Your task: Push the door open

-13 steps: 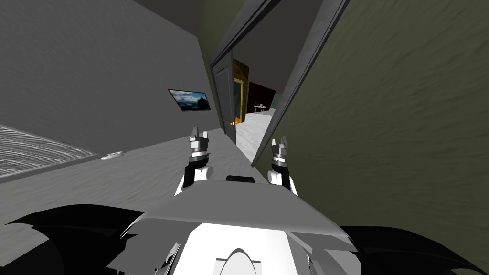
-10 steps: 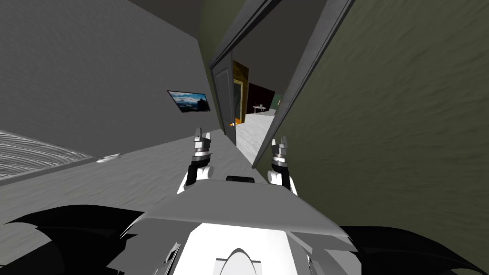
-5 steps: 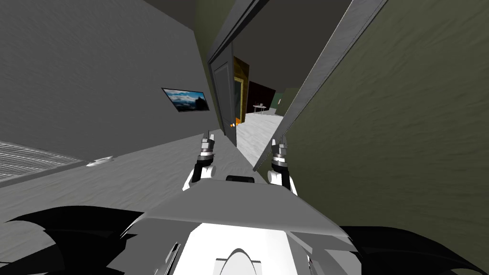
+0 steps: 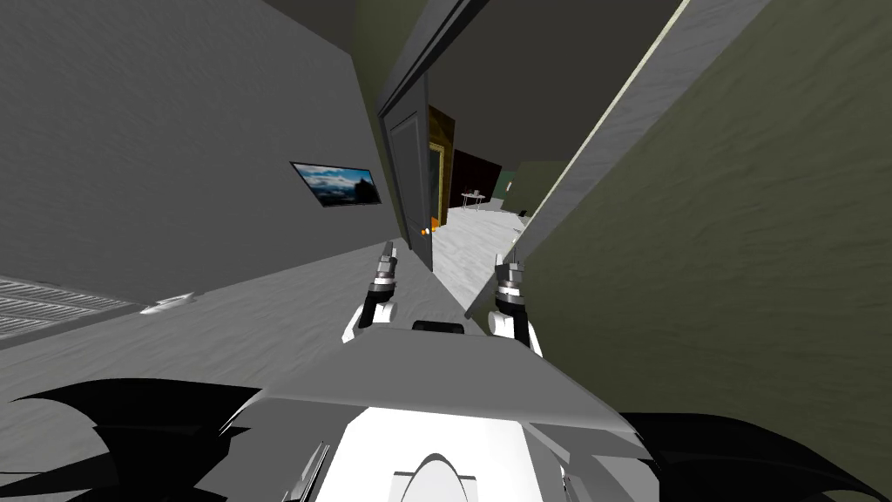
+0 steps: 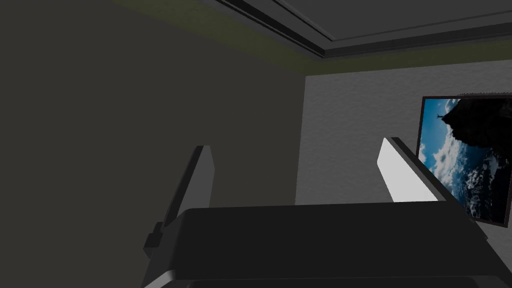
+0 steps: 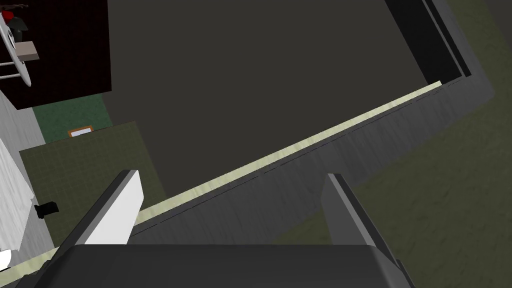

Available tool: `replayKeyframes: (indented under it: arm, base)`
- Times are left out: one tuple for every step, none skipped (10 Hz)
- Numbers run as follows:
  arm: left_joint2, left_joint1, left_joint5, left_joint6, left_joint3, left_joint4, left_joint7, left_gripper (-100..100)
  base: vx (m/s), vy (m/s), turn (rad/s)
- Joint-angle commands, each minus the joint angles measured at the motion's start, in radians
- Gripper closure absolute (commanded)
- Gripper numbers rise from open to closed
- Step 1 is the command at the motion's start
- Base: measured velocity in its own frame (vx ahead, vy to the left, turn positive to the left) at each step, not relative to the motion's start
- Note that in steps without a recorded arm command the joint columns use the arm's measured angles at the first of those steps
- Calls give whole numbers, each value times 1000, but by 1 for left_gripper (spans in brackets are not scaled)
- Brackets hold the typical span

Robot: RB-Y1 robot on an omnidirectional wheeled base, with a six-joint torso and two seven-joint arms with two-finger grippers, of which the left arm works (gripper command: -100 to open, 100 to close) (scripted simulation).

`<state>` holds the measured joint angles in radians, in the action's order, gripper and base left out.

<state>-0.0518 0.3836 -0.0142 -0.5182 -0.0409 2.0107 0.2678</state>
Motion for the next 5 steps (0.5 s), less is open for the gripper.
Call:
replayKeyframes:
  arm:
    - [-6, -9, 12, -10, -9, -29, 22, -100]
    - [-10, -16, 18, -16, -13, -47, 34, -100]
    - [-13, -22, 25, -21, -17, -65, 46, -100]
    - [-17, -29, 31, -27, -22, -83, 57, -100]
    - [-20, -36, 38, -33, -26, -101, 69, -100]
  base:
    - [128, 52, -17]
    - [100, 49, -6]
    - [81, 49, -15]
    - [91, 53, -13]
    - [92, 60, -12]
